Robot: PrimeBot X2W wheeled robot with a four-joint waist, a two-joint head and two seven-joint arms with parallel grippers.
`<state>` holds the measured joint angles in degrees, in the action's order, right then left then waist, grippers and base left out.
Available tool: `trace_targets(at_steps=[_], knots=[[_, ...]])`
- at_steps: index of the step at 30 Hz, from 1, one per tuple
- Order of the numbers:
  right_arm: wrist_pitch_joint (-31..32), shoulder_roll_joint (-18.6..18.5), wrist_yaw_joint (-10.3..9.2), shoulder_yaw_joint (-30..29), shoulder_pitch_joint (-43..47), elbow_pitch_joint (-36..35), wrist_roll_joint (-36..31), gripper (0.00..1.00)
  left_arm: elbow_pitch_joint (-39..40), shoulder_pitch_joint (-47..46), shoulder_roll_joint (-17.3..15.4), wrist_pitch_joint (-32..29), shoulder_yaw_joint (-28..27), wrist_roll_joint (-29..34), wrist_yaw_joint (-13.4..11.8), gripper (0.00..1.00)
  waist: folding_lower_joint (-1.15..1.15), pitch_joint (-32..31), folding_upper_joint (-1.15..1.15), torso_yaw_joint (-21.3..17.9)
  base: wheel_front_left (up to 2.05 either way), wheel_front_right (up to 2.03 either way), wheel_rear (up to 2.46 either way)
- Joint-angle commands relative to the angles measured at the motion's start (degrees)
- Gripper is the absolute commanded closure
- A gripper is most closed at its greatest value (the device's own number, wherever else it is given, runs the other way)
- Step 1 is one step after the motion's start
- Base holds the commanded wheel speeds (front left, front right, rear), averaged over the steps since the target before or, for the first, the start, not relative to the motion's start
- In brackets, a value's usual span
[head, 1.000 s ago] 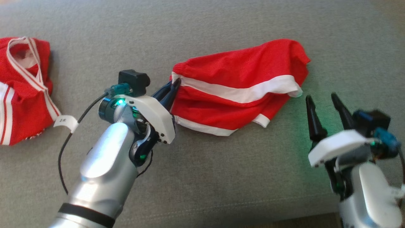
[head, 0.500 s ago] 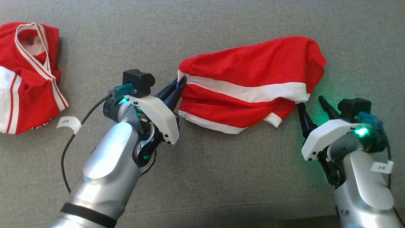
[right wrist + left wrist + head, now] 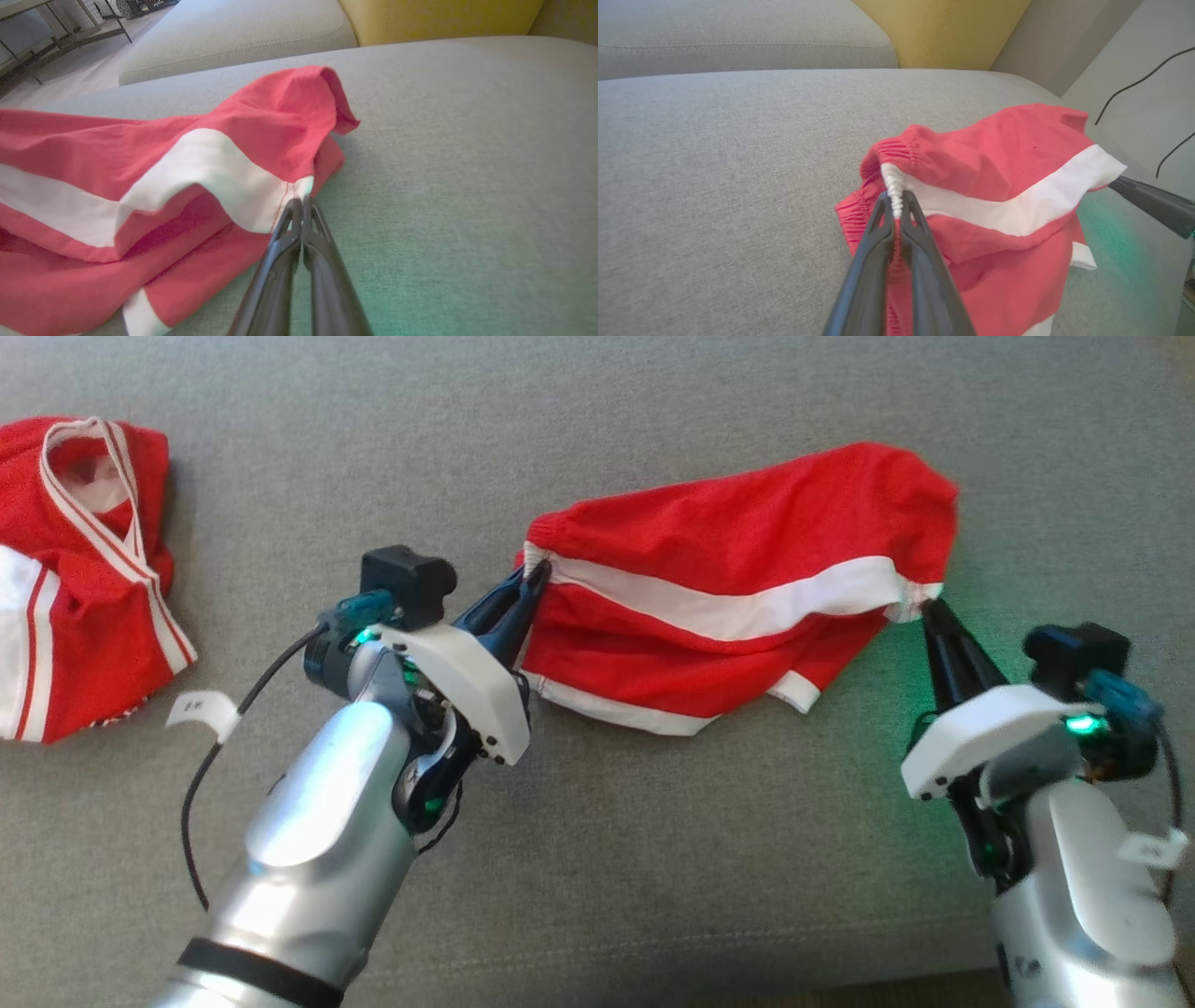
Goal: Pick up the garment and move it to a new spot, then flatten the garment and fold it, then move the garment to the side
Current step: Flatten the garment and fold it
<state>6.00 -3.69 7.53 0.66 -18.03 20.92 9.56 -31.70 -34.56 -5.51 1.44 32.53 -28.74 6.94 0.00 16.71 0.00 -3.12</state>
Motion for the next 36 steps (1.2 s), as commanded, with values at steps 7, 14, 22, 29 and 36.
trace_targets(at_steps=[7, 14, 22, 29, 36], knots=[[-2.9, 0.7, -0.04, -0.9, 3.8, -11.0, -1.1, 1.0, 4.1, 0.4, -3.2, 3.3, -2.5, 0.6, -1.4, 1.0, 0.0, -2.6, 0.0, -1.1, 0.0, 0.0, 0.0], [-3.1, 0.4, -0.04, -1.4, 3.7, -20.8, -2.0, 1.0, 11.3, 1.4, -5.7, 7.2, -3.8, 2.3, -3.8, 1.0, 0.0, -6.3, 0.0, -0.5, 0.0, 0.0, 0.0], [-1.0, -2.9, -0.04, -2.6, -0.7, -31.9, -2.4, 1.0, 23.7, 0.3, -10.1, 5.9, -6.6, 3.1, -6.2, 1.0, 0.0, -11.1, 0.0, 1.3, 0.0, 0.0, 0.0], [1.9, -5.3, -0.04, -4.2, -4.9, -39.9, -1.9, 1.0, 34.8, -2.9, -13.9, 0.9, -9.0, 3.9, -8.2, 1.0, 0.0, -13.7, 0.0, 2.3, 0.0, 0.0, 0.0], [4.0, -5.1, -0.04, -4.4, -7.9, -38.6, 1.5, 1.0, 38.1, -4.1, -14.4, -1.6, -10.0, 2.6, -9.1, 1.0, 0.0, -12.7, 0.0, 2.1, 0.0, 0.0, 0.0]])
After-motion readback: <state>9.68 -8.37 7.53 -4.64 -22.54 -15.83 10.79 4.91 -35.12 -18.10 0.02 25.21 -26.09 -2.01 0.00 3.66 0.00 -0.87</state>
